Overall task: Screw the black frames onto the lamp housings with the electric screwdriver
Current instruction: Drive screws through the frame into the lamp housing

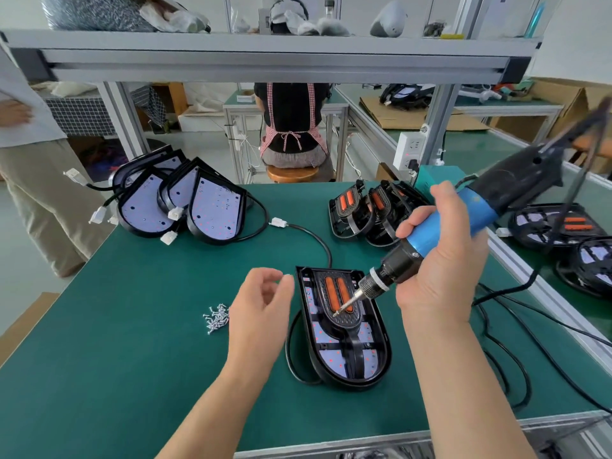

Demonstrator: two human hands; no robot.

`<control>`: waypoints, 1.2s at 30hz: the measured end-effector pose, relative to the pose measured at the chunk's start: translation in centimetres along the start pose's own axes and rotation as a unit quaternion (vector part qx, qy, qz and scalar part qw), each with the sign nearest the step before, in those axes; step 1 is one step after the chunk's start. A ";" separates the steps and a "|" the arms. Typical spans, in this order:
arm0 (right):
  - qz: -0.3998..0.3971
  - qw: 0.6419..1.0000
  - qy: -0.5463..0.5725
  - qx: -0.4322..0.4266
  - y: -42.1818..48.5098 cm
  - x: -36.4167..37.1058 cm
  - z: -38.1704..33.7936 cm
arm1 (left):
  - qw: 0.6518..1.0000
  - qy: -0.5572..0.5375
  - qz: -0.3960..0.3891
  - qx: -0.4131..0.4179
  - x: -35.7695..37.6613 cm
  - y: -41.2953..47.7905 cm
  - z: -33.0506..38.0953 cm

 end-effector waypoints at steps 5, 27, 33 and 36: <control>-0.115 0.989 -0.075 -0.051 -0.6 2.4 1.9 | 0.975 0.149 -0.119 -0.114 2.9 2.3 -2.6; -0.187 0.972 -0.133 -0.050 -1.7 3.8 5.3 | 0.972 0.145 -0.153 -0.105 3.8 2.4 -3.1; -0.217 0.964 -0.144 -0.048 -1.9 4.3 5.9 | 0.973 0.140 -0.160 -0.089 3.8 2.5 -3.6; -0.245 0.956 -0.152 -0.055 -2.1 4.7 6.2 | 0.974 0.145 -0.155 -0.082 4.0 2.7 -3.7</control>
Point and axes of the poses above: each hand's wrist, its own y-axis towards the middle knuckle, its own x-axis out of the palm, z = x × y, the point moved 5 cm from there along y, towards the middle knuckle, and after that the axes turned 13 degrees about -y, right-handed, at the moved point
